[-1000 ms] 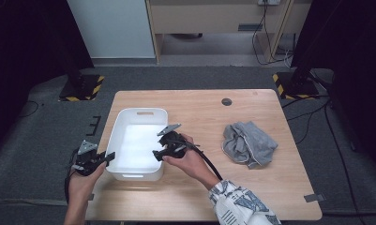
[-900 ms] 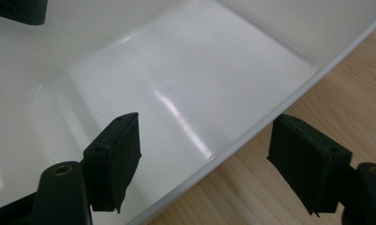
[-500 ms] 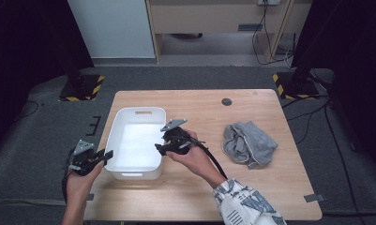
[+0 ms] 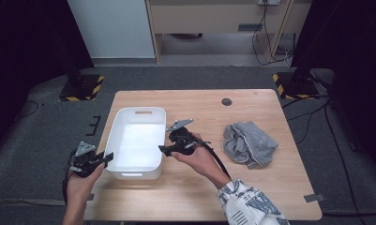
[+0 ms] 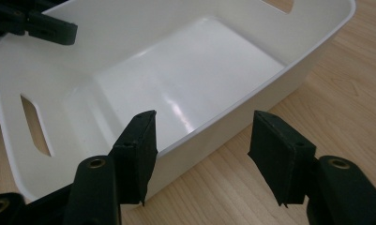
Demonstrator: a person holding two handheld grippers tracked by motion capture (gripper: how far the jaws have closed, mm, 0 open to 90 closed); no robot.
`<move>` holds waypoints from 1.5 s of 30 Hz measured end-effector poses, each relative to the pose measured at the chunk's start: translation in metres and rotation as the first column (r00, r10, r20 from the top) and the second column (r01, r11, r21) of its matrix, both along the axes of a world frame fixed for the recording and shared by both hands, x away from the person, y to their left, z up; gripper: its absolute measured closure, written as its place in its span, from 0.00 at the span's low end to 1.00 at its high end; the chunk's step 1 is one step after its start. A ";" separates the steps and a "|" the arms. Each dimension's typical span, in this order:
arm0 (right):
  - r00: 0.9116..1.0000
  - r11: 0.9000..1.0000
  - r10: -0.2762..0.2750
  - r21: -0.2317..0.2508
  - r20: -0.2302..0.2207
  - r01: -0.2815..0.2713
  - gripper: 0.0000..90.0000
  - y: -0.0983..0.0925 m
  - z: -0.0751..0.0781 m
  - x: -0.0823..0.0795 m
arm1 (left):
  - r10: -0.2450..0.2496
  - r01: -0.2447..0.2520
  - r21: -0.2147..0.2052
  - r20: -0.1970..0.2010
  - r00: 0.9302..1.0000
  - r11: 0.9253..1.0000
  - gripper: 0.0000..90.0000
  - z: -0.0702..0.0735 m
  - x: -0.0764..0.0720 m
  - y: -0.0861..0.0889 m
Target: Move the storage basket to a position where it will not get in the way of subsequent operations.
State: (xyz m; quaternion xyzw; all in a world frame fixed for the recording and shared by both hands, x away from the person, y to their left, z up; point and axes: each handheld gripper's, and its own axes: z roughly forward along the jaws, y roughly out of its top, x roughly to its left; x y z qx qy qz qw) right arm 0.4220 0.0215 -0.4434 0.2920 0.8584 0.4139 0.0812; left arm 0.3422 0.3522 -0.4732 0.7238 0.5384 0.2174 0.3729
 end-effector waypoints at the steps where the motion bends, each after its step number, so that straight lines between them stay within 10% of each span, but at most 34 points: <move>1: 1.000 1.000 0.004 -0.010 0.014 -0.004 0.47 0.000 -0.001 -0.002 | 0.000 0.000 -0.001 -0.001 1.000 1.000 0.76 0.000 0.000 0.000; 9: 1.000 0.999 -0.020 -0.026 0.006 0.021 0.50 -0.018 -0.019 -0.002 | -0.001 0.001 0.003 -0.003 1.000 1.000 0.76 -0.001 0.000 0.000; 45: 1.000 0.999 -0.025 -0.046 0.012 0.026 0.49 0.043 -0.024 0.016 | 0.119 -0.119 -0.028 0.018 0.993 0.993 0.77 -0.004 0.011 0.038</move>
